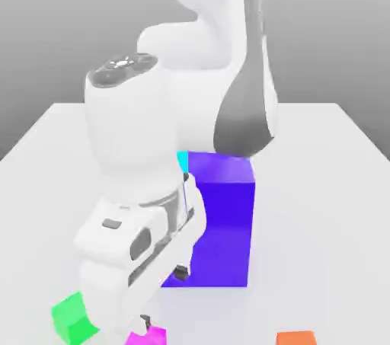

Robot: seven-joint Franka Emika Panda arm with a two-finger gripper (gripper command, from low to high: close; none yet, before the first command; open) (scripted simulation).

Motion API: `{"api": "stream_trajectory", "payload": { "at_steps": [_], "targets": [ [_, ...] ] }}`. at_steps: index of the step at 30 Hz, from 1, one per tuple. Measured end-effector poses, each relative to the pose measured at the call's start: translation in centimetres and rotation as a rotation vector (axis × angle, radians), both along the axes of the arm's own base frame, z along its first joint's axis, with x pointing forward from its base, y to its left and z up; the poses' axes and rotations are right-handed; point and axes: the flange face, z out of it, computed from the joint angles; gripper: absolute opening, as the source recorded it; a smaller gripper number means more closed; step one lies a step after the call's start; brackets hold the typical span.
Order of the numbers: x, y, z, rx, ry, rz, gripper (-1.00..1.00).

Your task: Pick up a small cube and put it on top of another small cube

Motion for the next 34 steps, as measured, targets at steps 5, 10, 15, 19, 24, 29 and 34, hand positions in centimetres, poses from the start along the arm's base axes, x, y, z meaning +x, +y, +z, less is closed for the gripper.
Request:
{"api": "stream_trajectory", "payload": {
  "at_steps": [5,10,15,19,24,29,34],
  "targets": [
    [-0.4,-1.0,-5.6,-0.057,0.03,0.091,0.0],
    [-0.5,-1.1,-8.4,-0.057,0.033,0.093,-1.0],
    [-0.5,-1.1,-7.7,-0.058,0.034,0.095,-1.0],
    [-0.8,-1.8,-2.9,-0.055,0.036,0.089,-1.0],
    [-3.4,-8.2,0.4,-0.051,0.04,0.051,-1.0],
    [-5.4,-12.2,-0.1,-0.055,0.036,0.029,-1.0],
    [-5.6,-12.4,-3.6,-0.055,0.037,0.027,1.0]
  ]
}}
